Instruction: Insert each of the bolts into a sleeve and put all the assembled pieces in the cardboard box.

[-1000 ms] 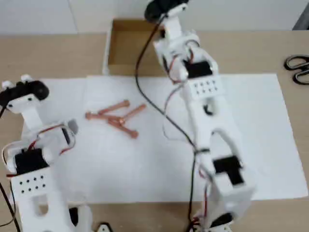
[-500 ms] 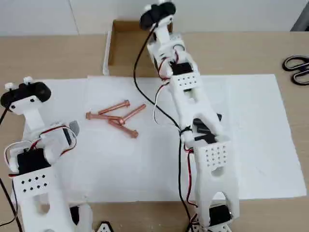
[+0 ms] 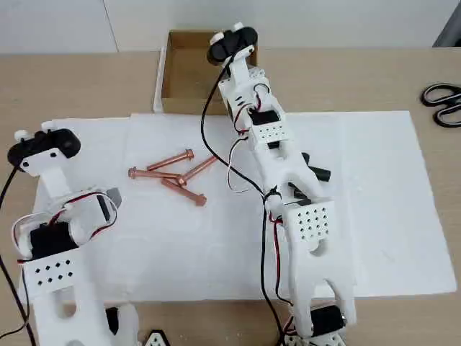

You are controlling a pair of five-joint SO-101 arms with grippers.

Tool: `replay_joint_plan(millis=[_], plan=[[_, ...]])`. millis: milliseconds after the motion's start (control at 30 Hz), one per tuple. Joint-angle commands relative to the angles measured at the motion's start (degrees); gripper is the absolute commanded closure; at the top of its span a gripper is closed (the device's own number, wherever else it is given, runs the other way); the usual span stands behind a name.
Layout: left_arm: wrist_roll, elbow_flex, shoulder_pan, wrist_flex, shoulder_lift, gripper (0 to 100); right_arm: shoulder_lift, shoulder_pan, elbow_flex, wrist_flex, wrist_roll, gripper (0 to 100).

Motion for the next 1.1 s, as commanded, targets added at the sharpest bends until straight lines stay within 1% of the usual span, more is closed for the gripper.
replay_joint_plan(millis=[0, 67, 133, 500, 600, 733, 833, 1067], plan=[[-0.44, -0.22, -0.09, 0.18, -0.62, 77, -1.63, -0.13, -4.31, -1.89, 0.62, 93.9], [-0.44, -0.22, -0.09, 0.09, -0.62, 77, -1.45, -0.04, -4.31, -1.54, 0.62, 89.5], [-0.44, -0.22, -0.09, 0.0, -0.62, 77, -1.45, -0.04, -4.31, -1.54, 0.62, 87.3], [-0.53, -0.66, -0.09, 0.0, -0.62, 77, -2.24, 0.22, -4.31, -1.71, 0.7, 87.1], [-0.53, -0.66, -0.09, 0.0, -0.62, 77, -5.76, 0.75, -4.31, -1.19, 0.7, 87.2], [-1.41, -2.59, 0.0, 0.35, -0.62, 77, -15.52, 1.89, -4.31, 7.78, 0.35, 87.2], [-3.08, -4.18, 0.0, 0.53, -0.62, 77, -23.6, 2.86, -4.31, 16.92, 0.26, 87.2], [-3.25, -7.78, 0.09, 4.31, -0.62, 77, -41.54, 4.7, -4.31, 38.55, 0.26, 87.2]])
